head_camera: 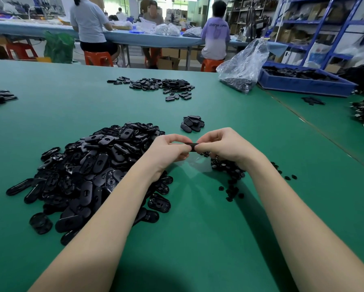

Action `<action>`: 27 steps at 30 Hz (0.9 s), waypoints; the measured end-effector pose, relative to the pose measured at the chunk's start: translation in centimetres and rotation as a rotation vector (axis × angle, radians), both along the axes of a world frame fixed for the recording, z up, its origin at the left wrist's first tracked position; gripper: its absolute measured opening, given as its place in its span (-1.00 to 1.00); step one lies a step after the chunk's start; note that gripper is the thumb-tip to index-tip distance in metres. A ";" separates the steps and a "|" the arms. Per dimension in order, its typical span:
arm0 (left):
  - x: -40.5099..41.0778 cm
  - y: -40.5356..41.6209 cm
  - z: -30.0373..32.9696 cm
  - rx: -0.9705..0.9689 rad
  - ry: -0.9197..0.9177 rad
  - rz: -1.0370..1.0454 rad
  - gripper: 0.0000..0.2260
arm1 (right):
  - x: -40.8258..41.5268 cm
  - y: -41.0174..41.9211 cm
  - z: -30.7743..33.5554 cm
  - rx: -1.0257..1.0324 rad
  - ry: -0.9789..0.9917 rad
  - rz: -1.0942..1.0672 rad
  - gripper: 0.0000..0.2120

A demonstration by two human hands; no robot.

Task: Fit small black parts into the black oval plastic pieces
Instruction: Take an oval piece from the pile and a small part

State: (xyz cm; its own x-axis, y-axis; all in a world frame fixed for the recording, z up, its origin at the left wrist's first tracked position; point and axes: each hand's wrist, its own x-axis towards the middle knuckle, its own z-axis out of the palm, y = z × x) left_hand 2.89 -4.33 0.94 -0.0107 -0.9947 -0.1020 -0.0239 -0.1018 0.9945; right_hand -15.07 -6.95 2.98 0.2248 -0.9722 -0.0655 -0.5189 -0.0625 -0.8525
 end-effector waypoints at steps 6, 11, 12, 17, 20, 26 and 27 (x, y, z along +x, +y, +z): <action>0.0 -0.1 -0.3 -0.013 0.009 0.008 -0.89 | 0.5 -0.2 -0.2 -0.045 0.053 -0.050 -0.92; 0.1 -0.2 -0.6 -0.036 0.000 -0.027 -0.86 | 0.7 -0.1 -0.6 -0.043 0.031 -0.063 -0.91; 0.1 -0.3 -0.6 -0.039 0.010 -0.029 -0.85 | 0.6 -0.1 -0.6 -0.044 0.020 -0.064 -0.90; 0.1 -0.1 -0.7 -0.039 0.029 -0.025 -0.86 | 0.7 -0.1 -0.5 -0.081 0.043 -0.070 -0.89; 0.1 -0.2 -0.7 -0.037 -0.017 -0.016 -0.86 | 0.9 -0.1 -0.6 -0.114 0.085 -0.079 -0.88; 0.4 -0.3 -0.9 -0.075 -0.094 -0.026 -0.88 | 1.1 0.1 -0.4 -0.166 0.179 -0.021 -0.84; 0.4 -0.2 -0.9 -0.101 -0.120 -0.031 -0.88 | 0.8 0.0 -0.3 -0.147 0.161 -0.004 -0.87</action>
